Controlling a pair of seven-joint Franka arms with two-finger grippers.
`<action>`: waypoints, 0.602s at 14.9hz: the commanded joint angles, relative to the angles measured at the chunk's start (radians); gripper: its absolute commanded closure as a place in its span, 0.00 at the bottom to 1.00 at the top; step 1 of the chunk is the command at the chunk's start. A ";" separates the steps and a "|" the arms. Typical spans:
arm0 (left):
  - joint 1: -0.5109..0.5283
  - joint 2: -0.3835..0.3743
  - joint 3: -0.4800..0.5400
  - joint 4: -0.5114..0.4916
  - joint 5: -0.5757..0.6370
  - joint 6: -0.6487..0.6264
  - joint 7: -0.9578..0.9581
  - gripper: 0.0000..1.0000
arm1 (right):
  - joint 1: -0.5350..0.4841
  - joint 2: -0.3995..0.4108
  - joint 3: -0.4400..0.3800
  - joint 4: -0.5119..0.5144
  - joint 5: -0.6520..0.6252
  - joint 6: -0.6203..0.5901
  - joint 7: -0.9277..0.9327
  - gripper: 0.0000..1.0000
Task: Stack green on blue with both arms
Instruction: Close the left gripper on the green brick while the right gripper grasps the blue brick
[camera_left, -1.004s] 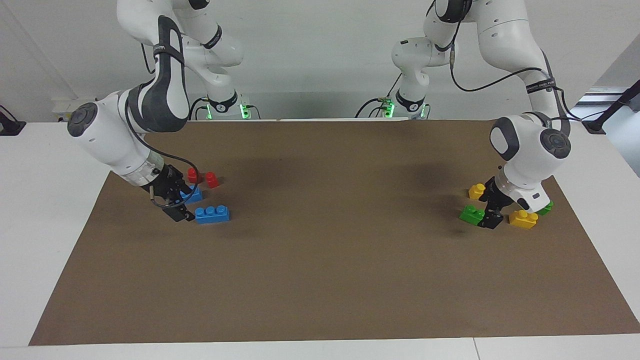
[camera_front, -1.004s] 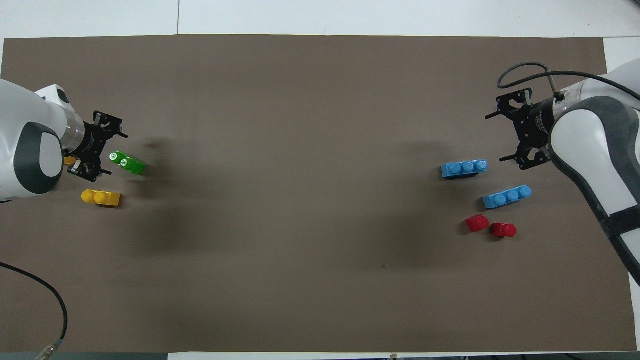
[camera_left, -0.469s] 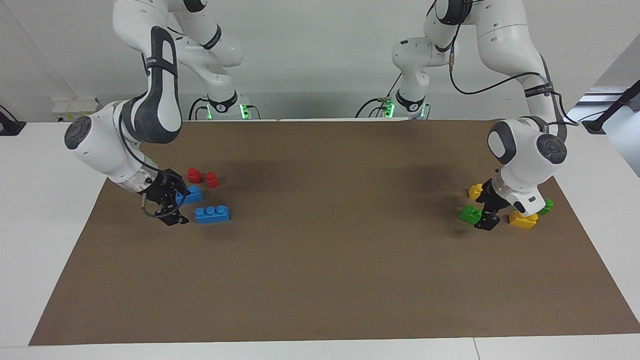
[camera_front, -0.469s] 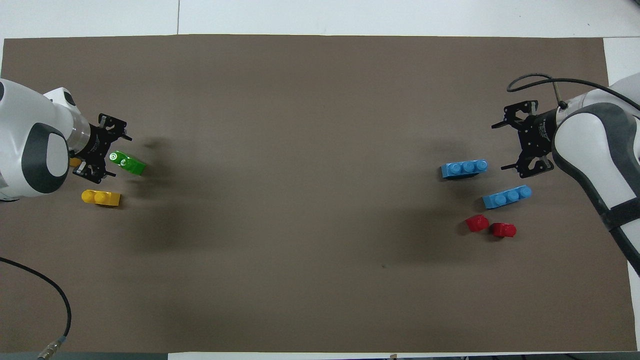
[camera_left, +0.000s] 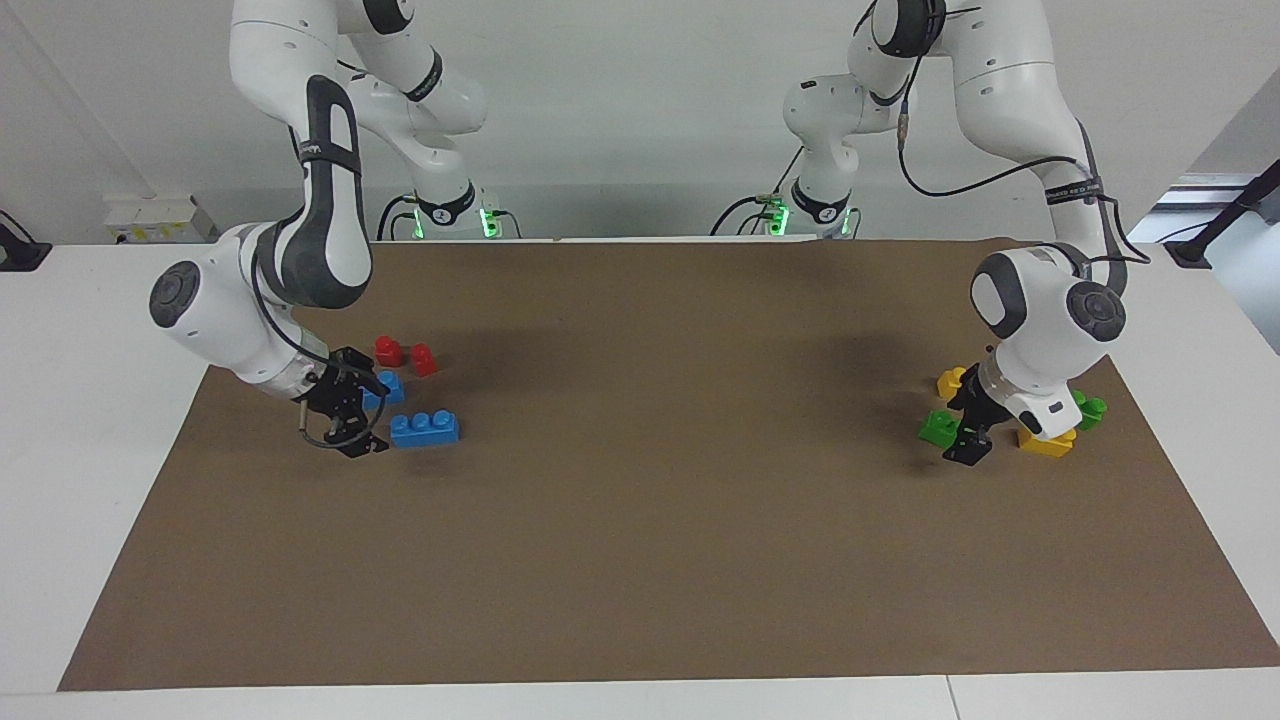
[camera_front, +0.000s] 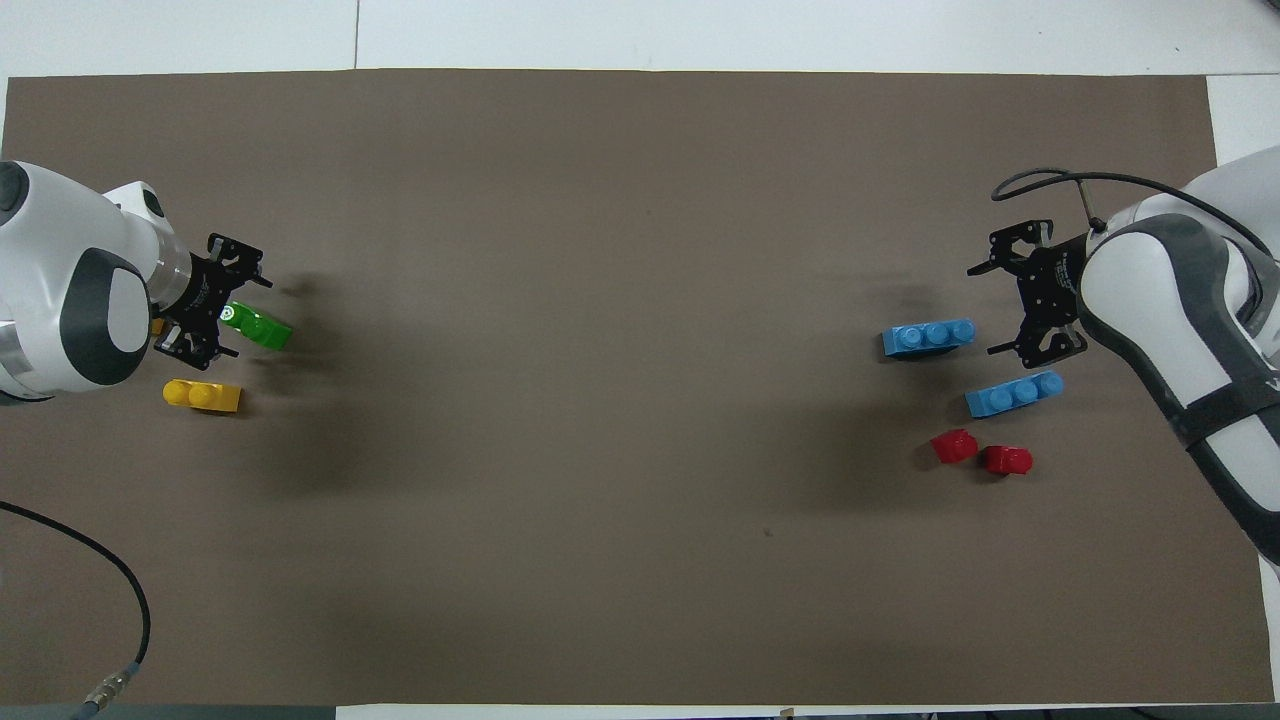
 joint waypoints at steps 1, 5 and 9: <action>0.004 -0.002 0.002 -0.003 -0.013 0.013 0.044 0.02 | -0.012 -0.005 0.008 -0.056 0.066 0.061 -0.029 0.00; 0.004 -0.002 0.002 -0.003 -0.013 0.016 0.052 0.07 | -0.014 0.002 0.008 -0.075 0.083 0.082 -0.052 0.00; 0.009 0.000 0.002 -0.003 -0.013 0.019 0.057 0.09 | -0.012 0.015 0.008 -0.096 0.083 0.136 -0.061 0.00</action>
